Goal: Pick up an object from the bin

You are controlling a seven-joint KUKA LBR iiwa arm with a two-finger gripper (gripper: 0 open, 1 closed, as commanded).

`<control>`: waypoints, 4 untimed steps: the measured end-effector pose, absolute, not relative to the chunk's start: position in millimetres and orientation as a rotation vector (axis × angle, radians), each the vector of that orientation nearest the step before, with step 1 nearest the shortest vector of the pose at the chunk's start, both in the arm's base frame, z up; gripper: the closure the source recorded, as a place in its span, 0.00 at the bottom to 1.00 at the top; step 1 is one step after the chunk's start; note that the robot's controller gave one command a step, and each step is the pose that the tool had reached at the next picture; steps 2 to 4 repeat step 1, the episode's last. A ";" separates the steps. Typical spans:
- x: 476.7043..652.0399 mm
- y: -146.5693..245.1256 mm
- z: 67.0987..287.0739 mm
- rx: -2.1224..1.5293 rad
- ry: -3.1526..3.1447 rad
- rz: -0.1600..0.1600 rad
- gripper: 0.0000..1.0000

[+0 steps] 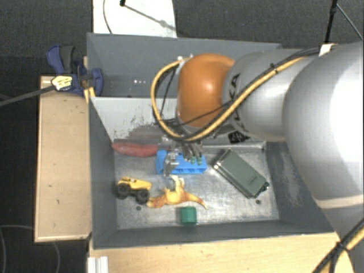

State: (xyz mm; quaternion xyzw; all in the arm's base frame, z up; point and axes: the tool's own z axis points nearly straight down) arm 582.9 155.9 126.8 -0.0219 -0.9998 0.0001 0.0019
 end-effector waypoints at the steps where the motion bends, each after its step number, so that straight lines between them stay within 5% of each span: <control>1: 589.0 150.3 162.9 -0.067 -3.150 -0.005 1.00; 4: 589.0 150.3 162.9 -0.067 -3.150 -0.005 1.00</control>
Offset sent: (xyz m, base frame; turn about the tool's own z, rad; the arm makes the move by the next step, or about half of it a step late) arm -0.0086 -0.0034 0.0693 -0.0137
